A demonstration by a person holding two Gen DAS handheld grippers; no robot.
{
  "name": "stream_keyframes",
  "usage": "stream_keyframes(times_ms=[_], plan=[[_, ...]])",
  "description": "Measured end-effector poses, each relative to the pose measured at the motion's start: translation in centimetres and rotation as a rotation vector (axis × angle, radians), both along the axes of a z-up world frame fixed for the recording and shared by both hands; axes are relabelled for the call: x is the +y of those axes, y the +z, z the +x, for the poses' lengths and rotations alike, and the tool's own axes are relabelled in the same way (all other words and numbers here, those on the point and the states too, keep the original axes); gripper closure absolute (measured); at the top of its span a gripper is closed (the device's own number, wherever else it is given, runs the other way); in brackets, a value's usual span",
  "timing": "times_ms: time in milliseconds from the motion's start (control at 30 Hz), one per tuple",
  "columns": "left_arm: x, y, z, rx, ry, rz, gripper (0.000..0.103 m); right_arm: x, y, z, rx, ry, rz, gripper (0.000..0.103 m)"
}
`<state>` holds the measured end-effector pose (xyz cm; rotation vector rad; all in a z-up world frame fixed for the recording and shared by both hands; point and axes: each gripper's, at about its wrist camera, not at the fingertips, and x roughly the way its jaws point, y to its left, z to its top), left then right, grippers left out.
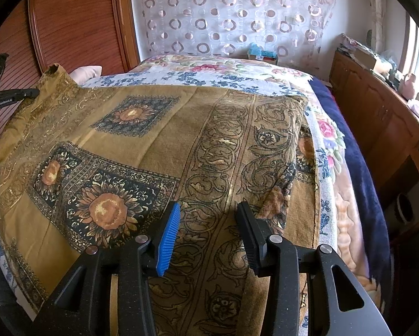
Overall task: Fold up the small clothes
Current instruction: 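Lift the folded shirt with the left gripper and lay it on the bed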
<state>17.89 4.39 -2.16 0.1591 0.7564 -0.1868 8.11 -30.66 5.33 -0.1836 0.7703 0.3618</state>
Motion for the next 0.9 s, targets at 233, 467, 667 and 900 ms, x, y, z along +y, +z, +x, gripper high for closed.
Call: stream_keyframes(times_ms=[233,467,667,900], plan=[[-4.5,2.8,-0.1,-0.038,-0.089,-0.028,0.101,-1.2,1.4,-1.7,-0.043,-0.012,0.05,0.059],[-9.5,5.5,0.7,-0.065,-0.18,-0.067,0.101,-2.1,2.7,-4.2,-0.096,-0.026,0.079,0.059],[-14.7,8.0,1.1,-0.084,-0.27,-0.115,0.101,-2.2,3.5,-5.8,-0.129,-0.035,0.089,0.059],[-18.3,9.3,1.5,-0.049,-0.332,-0.139,0.097,-1.8,3.6,-7.0,-0.155,-0.021,0.099,0.059]])
